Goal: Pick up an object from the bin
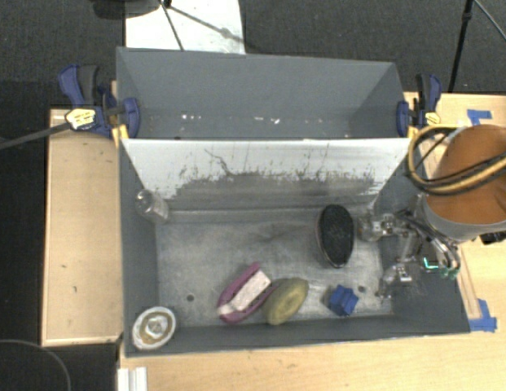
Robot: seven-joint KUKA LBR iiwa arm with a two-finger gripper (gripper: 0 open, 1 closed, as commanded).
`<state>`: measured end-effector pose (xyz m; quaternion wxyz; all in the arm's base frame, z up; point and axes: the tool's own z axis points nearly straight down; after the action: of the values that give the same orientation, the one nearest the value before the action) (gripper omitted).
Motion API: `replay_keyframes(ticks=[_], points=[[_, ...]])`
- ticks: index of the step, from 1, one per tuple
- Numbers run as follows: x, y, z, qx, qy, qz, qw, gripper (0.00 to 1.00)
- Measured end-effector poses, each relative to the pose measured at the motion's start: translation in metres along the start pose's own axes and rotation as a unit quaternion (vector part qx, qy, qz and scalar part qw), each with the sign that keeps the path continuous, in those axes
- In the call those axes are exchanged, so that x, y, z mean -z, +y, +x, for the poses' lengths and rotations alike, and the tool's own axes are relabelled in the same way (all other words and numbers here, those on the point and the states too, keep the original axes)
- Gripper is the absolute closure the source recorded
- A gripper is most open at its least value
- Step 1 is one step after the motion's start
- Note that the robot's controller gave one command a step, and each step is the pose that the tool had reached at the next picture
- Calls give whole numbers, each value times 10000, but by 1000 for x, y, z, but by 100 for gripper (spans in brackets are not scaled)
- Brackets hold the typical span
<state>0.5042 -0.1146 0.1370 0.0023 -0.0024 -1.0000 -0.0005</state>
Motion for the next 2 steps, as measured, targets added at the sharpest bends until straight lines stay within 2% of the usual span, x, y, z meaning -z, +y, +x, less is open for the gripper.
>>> replay_keyframes(ticks=[1, 2], points=[[-66, 39, -49, -1486, -44, -2, 9889, 0], [-35, 106, -62, -6, -62, -10, 10000, 0]])
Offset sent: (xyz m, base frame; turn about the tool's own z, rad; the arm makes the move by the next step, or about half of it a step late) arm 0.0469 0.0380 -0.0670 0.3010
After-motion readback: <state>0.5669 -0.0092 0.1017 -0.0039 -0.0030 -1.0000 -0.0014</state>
